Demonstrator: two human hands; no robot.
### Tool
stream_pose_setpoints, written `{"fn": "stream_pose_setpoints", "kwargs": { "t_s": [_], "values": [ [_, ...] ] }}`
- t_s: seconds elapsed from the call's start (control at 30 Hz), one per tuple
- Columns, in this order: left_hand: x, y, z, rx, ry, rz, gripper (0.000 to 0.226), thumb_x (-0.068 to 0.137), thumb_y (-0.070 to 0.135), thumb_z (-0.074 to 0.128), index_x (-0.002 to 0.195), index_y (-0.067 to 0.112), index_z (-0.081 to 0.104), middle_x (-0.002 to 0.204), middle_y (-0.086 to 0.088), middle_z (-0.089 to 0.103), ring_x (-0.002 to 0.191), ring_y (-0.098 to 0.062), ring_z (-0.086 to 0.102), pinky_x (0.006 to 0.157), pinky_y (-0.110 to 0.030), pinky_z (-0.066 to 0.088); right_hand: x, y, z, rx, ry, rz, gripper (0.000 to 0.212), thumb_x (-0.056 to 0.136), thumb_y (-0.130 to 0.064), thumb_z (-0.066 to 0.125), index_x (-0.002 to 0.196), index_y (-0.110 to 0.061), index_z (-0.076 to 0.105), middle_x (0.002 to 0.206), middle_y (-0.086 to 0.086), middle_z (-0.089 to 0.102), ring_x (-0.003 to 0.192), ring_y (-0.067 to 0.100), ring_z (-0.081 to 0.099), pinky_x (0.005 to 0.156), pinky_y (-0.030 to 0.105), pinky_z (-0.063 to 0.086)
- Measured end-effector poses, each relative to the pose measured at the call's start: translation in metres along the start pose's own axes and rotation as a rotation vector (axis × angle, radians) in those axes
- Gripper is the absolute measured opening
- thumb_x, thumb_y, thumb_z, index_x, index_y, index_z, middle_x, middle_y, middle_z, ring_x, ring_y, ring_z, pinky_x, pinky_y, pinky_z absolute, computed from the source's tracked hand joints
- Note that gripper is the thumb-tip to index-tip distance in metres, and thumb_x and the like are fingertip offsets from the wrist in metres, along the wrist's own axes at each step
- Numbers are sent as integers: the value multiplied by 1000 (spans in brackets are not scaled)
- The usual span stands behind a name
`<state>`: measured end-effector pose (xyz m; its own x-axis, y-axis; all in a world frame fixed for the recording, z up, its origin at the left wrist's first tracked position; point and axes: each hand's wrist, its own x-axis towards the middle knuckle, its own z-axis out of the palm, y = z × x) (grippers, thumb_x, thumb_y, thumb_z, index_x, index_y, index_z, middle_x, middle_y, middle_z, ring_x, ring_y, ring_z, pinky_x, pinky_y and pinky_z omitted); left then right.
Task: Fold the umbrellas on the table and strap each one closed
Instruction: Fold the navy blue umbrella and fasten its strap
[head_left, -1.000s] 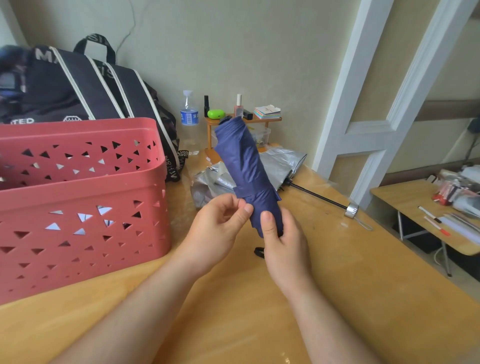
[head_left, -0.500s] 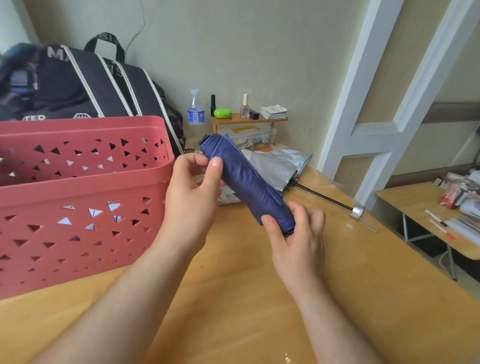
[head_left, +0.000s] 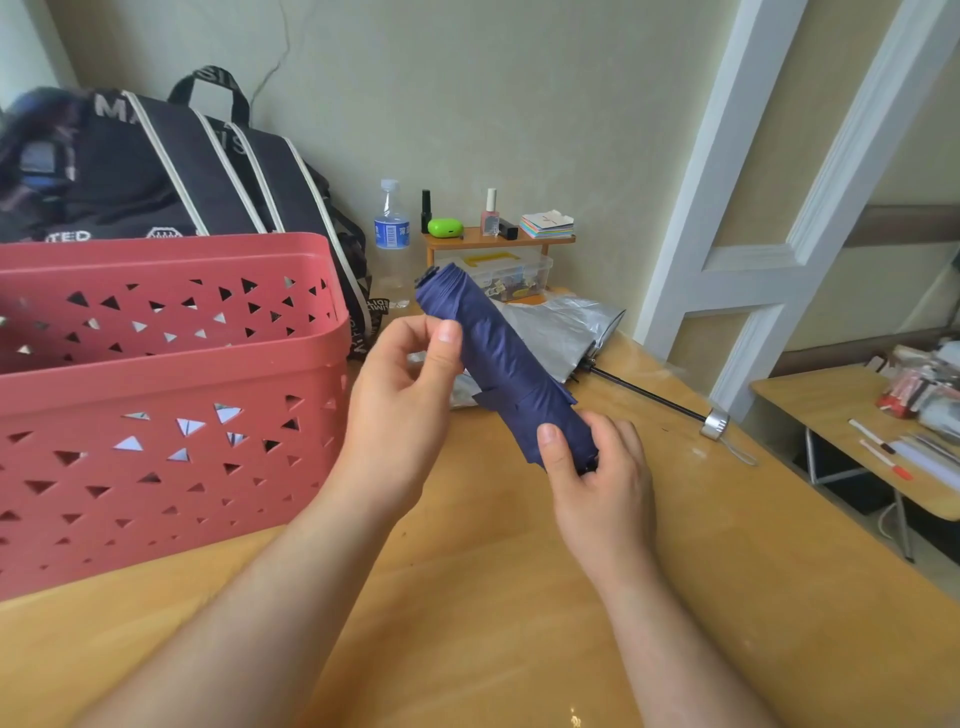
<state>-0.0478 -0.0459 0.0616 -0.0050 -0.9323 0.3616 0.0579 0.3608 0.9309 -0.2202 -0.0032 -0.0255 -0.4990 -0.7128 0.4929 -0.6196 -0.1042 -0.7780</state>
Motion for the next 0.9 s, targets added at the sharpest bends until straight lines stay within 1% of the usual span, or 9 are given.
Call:
{"fn": "stream_pose_setpoints", "kwargs": {
  "t_s": [0.07,0.17,0.27,0.37,0.5,0.6,0.73,0.83,0.9],
  "values": [
    [-1,-2,0,34,40,37,26,89,59,66,94,33,67,93,8,73,89,-19,69,93,-56,57,-1,-1,0,-14,17,-17,53,83,-76,48,111,-34,67,101,-15,53,85,6,55,70,39,51],
    [1,-4,-1,-9,90,27,19,94,47,66,90,29,69,84,1,71,81,-19,64,90,-55,59,-2,-1,0,-38,22,-31,51,83,-76,48,109,-36,67,100,-15,55,84,10,57,67,37,49],
    [4,-3,-3,-165,56,-71,15,93,36,64,81,29,68,77,0,63,80,-24,56,84,-45,50,-1,-3,-2,-18,-62,-29,35,86,-73,46,81,-41,60,77,-14,58,70,10,53,57,34,43],
    [5,-2,-4,-254,14,-141,13,91,30,63,80,27,69,82,-8,57,82,-27,49,83,-45,44,-1,-3,-4,14,-146,-4,38,87,-70,44,68,-38,51,60,-14,51,58,13,44,52,34,37],
    [-5,18,-4,-100,23,-13,15,97,24,69,83,23,69,78,-9,62,75,-22,53,75,-44,48,-5,-5,-3,107,-137,-22,44,91,-68,45,68,-30,47,58,-12,47,57,13,40,53,34,35],
    [-8,52,-23,62,-23,148,9,99,27,70,91,24,67,85,-19,65,74,-21,59,79,-56,55,-5,-23,-5,192,-139,-76,51,87,-72,52,74,-23,54,61,-8,51,59,16,45,55,39,41],
    [8,117,-84,215,-92,427,28,91,39,67,112,46,51,94,2,54,82,-32,60,85,-60,56,16,-87,-10,184,-106,-221,44,81,-75,59,77,-31,57,64,-11,54,62,15,49,56,39,43],
    [34,157,-149,248,-176,415,43,91,47,66,131,53,51,104,0,50,86,-22,60,91,-58,56,42,-149,-8,75,-96,-356,51,78,-79,57,83,-28,61,72,-9,60,70,17,54,60,39,48],
    [49,172,-191,329,-216,332,48,90,57,68,136,50,55,108,-2,59,94,-18,65,91,-48,56,58,-188,1,-28,-129,-443,51,77,-82,57,79,-31,58,74,-8,59,73,17,53,58,35,44]
  ]
}}
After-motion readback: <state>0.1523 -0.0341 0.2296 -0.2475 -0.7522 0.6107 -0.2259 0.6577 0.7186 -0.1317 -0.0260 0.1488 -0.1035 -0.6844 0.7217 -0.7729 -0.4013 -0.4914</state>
